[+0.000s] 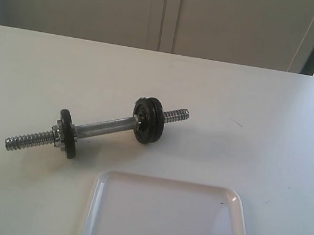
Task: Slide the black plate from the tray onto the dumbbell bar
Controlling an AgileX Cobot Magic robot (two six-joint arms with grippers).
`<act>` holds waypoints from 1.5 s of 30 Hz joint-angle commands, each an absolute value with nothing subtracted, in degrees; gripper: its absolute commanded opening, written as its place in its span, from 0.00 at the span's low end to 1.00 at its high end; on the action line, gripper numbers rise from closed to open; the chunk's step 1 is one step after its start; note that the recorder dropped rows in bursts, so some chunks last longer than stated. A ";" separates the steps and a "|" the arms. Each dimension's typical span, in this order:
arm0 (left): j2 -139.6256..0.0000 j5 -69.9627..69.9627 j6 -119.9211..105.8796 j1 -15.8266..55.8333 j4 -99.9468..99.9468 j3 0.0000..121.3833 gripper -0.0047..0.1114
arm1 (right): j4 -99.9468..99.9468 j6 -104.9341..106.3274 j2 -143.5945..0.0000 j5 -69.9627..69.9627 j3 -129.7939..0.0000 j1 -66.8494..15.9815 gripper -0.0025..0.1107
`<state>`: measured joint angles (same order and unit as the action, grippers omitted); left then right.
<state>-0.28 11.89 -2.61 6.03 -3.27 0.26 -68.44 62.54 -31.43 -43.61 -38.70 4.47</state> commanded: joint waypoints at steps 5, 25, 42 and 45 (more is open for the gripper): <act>0.00 11.68 -2.44 5.83 -3.17 0.00 0.04 | -68.53 62.46 -31.21 -43.35 -38.55 4.54 0.02; 0.00 11.68 -2.55 5.83 -3.17 0.00 0.04 | -68.53 62.83 -31.21 -43.21 -38.55 -15.50 0.02; 0.00 11.68 -2.55 6.10 -3.17 0.00 0.04 | -68.53 62.71 -28.65 -43.42 -38.55 -19.52 0.02; 0.00 11.68 -2.55 6.10 -3.17 0.00 0.04 | -68.53 62.71 -25.99 -43.31 -38.55 -19.52 0.02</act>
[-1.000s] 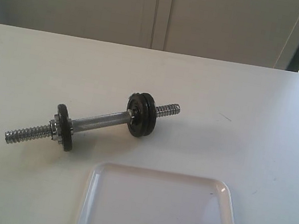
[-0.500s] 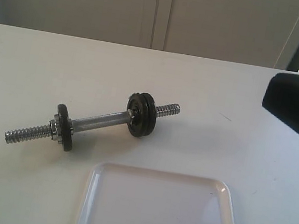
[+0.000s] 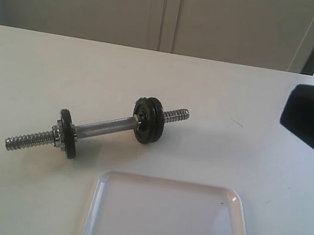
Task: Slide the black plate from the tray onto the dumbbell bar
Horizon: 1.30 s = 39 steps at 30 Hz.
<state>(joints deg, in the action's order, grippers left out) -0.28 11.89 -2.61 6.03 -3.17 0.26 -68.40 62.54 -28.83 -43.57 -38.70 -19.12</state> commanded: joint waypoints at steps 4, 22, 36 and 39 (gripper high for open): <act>0.00 11.68 -2.55 6.10 -3.17 0.00 0.04 | -68.53 62.71 -21.03 -43.31 -38.55 -19.42 0.02; 0.00 12.42 -1.17 6.10 -3.17 0.00 0.04 | -68.76 62.71 -1.44 -43.32 -38.55 -19.31 0.02; 0.00 11.85 1.93 6.10 -3.17 0.00 0.04 | -61.13 62.71 -2.28 -43.25 -34.70 -19.00 0.02; 0.00 11.55 1.52 6.10 -3.17 0.00 0.04 | -52.17 62.71 -2.28 -43.25 -32.03 -17.57 0.02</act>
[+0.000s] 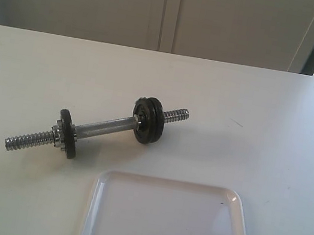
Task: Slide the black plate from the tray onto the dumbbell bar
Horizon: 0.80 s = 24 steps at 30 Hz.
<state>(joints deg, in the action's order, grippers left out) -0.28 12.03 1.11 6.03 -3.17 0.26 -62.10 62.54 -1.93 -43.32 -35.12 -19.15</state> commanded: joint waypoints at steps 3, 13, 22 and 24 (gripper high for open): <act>0.00 11.57 1.52 6.10 -3.17 0.00 0.04 | -48.91 62.71 -2.28 -43.25 -28.75 -15.86 0.02; 0.00 11.57 1.52 6.10 -3.17 0.00 0.04 | -44.49 62.71 -2.28 -43.25 -19.15 -10.21 0.02; 0.00 11.57 1.52 6.10 -3.17 0.00 0.04 | -41.57 67.48 0.00 -42.76 -13.53 -10.22 0.02; 0.00 11.57 1.52 6.10 -3.17 0.00 0.04 | -39.16 68.76 0.00 -42.49 -11.73 -10.22 0.02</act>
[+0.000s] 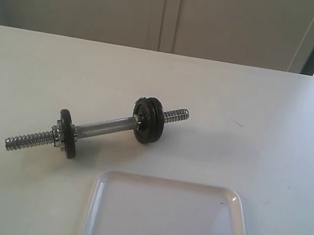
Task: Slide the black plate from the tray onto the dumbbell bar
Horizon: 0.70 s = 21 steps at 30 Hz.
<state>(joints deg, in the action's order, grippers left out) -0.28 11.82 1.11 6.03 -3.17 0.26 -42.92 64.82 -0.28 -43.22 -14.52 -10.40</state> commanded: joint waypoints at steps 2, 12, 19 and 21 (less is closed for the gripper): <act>0.00 11.57 1.52 6.10 -3.17 0.00 0.04 | -38.72 68.76 0.00 -42.49 -9.95 -10.22 0.02; 0.00 11.57 1.52 6.10 -3.17 0.00 0.04 | -30.33 21.13 0.00 -28.92 -0.75 -10.22 0.02; 0.00 11.57 1.35 6.10 -3.17 0.00 0.04 | 0.75 -21.97 0.00 -19.05 0.00 -8.72 0.02; 0.00 11.57 1.35 6.10 -3.17 0.00 0.04 | 1.41 -19.37 0.00 -19.19 0.00 -7.23 0.02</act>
<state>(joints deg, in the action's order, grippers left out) -0.28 11.78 1.11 6.03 -3.17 0.26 -2.72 -16.86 -0.28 -20.75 -0.11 -8.86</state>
